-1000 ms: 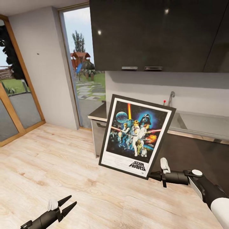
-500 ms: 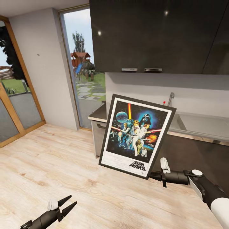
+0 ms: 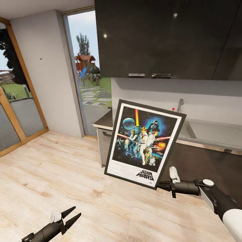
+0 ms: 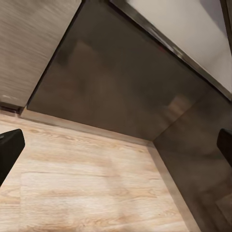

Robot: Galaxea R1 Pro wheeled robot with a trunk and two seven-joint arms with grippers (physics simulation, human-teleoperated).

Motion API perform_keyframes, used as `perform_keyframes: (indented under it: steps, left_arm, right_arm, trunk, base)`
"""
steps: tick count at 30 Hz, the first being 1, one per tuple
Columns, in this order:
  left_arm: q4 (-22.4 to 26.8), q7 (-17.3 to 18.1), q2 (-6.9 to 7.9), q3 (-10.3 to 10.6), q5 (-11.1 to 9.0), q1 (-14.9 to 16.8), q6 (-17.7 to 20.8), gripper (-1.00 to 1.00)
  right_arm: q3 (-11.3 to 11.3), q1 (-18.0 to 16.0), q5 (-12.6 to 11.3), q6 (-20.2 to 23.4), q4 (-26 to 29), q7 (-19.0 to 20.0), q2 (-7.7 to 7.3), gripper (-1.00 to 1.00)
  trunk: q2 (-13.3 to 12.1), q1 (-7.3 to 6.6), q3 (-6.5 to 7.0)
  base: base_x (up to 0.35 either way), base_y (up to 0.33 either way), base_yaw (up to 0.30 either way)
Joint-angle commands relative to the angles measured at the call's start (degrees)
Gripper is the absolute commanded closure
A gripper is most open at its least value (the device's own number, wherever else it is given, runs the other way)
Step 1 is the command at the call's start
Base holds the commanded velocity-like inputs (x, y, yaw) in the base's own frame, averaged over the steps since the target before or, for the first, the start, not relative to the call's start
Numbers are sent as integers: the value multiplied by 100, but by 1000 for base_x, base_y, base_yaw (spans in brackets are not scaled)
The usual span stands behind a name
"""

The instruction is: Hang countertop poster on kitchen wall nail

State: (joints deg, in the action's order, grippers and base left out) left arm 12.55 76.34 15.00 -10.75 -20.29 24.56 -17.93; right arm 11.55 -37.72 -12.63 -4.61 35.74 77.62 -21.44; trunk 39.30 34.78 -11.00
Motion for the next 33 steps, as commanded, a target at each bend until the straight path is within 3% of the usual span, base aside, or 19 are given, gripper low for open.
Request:
perform_keyframes:
  steps: [1, 33]
  left_arm:
    - [-7, 12, 3, 30, -45, 5, -35, -100]
    - [-7, 12, 3, 30, -45, 5, -35, -100]
  right_arm:
    - [40, -8, -46, -36, -6, -1, -9, 100]
    - [40, -8, -55, -41, -6, -1, -9, 100]
  trunk:
    - [-34, -21, 9]
    - [-1318, -724, 584]
  base:
    - [0, 0, 0]
    - [0, 0, 0]
